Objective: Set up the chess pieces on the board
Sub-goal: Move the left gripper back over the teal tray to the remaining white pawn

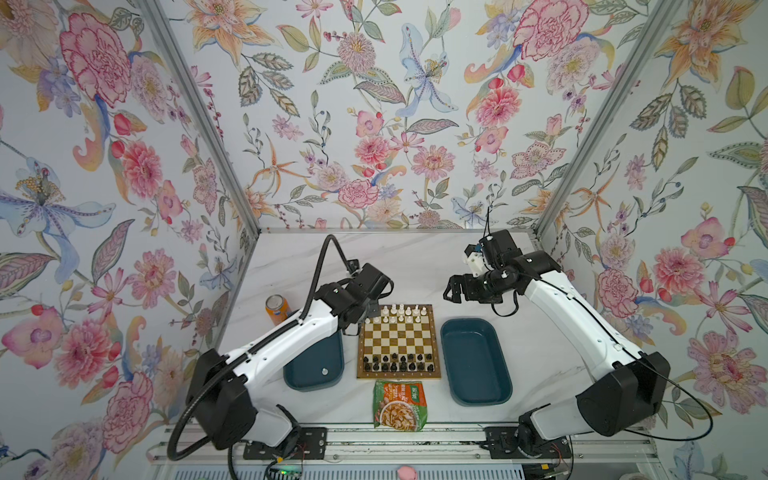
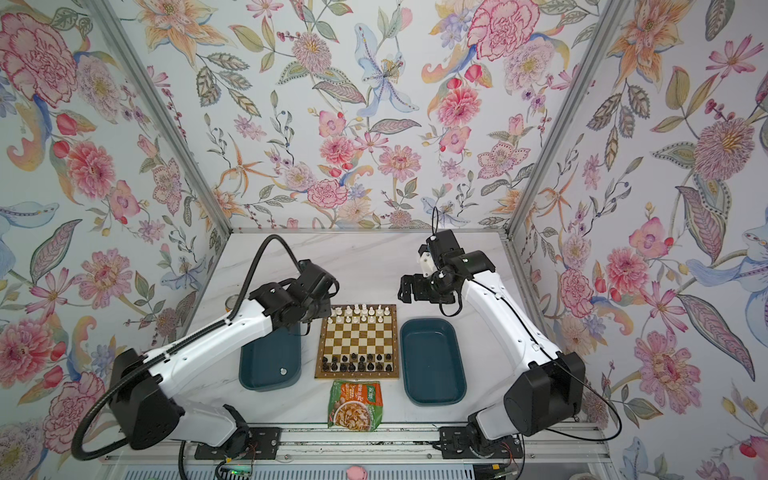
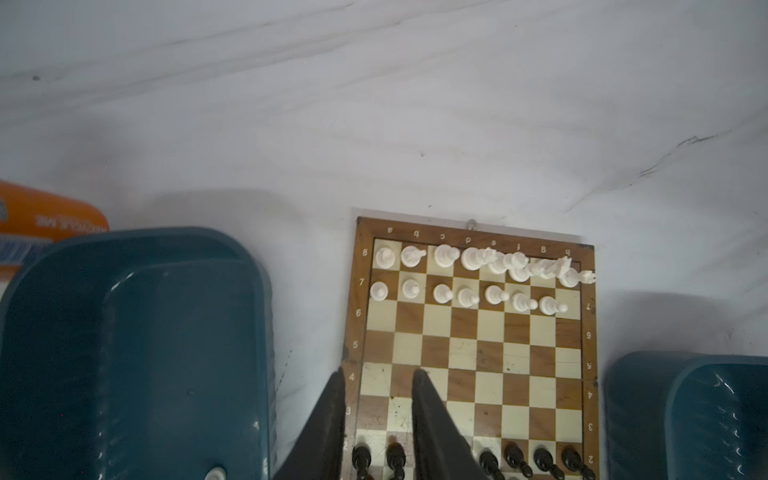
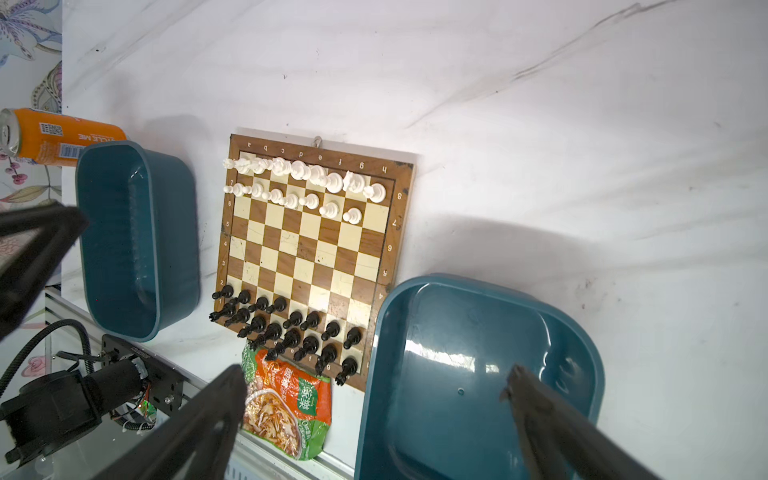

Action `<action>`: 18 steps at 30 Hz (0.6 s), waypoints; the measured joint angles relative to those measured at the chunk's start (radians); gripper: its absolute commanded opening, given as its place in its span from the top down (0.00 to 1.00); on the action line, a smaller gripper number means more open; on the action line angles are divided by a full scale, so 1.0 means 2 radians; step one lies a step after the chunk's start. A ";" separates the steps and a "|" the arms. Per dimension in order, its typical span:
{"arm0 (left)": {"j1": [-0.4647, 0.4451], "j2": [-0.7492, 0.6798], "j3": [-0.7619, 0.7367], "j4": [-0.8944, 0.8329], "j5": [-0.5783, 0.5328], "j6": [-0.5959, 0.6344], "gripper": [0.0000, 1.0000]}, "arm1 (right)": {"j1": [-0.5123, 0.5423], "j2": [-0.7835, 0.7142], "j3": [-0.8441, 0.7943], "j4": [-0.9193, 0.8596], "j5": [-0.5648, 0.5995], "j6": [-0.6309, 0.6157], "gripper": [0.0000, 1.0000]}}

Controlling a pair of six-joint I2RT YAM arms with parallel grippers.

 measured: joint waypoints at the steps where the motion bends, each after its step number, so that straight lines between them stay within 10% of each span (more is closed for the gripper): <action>1: 0.000 -0.027 -0.036 0.001 0.001 -0.015 0.67 | 0.003 0.013 0.014 0.001 0.000 0.000 0.01; 9: -0.011 -0.134 -0.248 0.003 0.032 -0.121 0.67 | 0.038 0.118 0.122 0.007 0.002 0.000 0.01; 18: 0.006 -0.207 -0.295 0.010 0.036 -0.161 0.65 | 0.066 0.222 0.250 -0.022 0.007 -0.002 0.01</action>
